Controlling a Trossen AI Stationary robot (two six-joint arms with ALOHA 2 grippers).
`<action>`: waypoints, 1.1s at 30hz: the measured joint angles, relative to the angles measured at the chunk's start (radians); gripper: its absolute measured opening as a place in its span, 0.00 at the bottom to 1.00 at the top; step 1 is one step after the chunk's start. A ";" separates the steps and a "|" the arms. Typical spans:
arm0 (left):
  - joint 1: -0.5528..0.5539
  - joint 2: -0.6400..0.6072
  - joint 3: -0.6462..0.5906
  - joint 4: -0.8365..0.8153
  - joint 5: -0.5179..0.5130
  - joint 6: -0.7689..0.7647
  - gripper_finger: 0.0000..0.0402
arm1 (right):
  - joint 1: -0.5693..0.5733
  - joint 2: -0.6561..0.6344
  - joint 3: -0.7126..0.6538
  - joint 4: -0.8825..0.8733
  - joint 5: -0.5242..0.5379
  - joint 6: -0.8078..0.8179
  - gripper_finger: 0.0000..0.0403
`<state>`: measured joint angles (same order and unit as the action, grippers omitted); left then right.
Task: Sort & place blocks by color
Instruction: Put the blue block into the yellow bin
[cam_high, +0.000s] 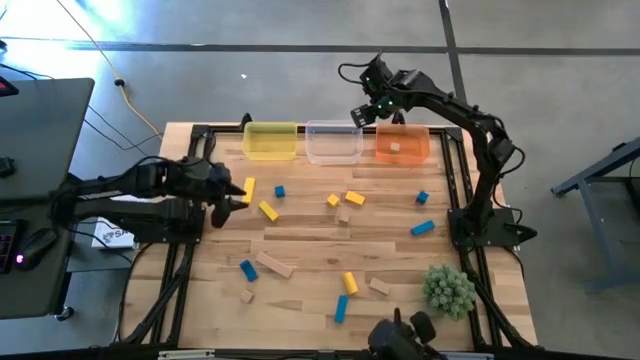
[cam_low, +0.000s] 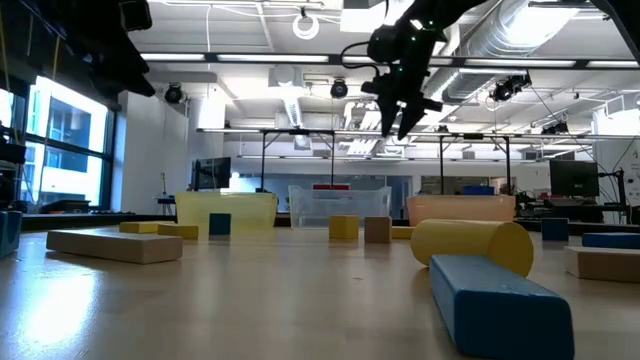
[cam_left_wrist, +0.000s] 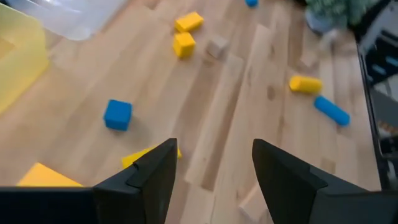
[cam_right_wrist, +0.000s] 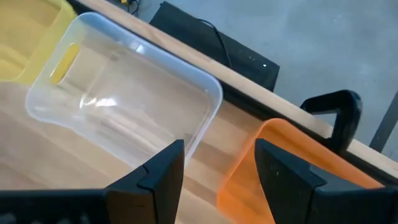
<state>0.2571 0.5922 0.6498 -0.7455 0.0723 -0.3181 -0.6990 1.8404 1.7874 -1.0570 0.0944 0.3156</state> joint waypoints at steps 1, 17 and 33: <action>-0.016 0.003 0.000 0.001 0.000 0.000 0.50 | 0.007 0.000 0.000 -0.001 0.000 0.004 0.46; -0.243 0.085 0.000 0.002 -0.008 0.015 0.50 | 0.164 0.000 0.000 -0.016 -0.047 0.080 0.46; -0.458 0.181 0.011 0.068 -0.008 -0.016 0.50 | 0.318 -0.045 0.000 -0.072 -0.043 0.069 0.46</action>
<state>-0.2006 0.7732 0.6607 -0.6770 0.0639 -0.3345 -0.3815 1.7953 1.7874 -1.1292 0.0513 0.3843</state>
